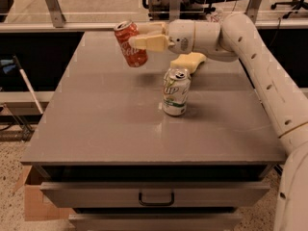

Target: Place coke can upright

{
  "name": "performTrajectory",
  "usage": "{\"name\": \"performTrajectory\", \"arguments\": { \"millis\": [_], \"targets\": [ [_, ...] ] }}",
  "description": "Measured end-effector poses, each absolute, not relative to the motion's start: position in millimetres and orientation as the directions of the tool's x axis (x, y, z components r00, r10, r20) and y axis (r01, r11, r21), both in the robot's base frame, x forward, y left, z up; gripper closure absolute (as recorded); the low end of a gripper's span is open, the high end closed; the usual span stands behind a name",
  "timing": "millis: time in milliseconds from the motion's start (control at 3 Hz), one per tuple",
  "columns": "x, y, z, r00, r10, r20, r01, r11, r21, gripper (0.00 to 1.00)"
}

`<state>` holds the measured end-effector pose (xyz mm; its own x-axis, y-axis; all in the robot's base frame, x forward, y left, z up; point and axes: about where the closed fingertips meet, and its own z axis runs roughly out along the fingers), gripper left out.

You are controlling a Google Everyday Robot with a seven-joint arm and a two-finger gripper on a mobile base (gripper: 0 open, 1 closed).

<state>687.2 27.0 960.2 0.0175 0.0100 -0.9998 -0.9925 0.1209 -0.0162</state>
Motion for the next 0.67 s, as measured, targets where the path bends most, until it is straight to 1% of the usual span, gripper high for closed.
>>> {"name": "performTrajectory", "arguments": {
  "millis": [333,667],
  "targets": [
    [686.9,15.1,944.3,0.032,-0.089,-0.995,-0.990,0.131,-0.043,1.00],
    [686.3,8.2,935.8,0.032,-0.130,-0.991,-0.990,0.135,-0.049,1.00]
  ]
}}
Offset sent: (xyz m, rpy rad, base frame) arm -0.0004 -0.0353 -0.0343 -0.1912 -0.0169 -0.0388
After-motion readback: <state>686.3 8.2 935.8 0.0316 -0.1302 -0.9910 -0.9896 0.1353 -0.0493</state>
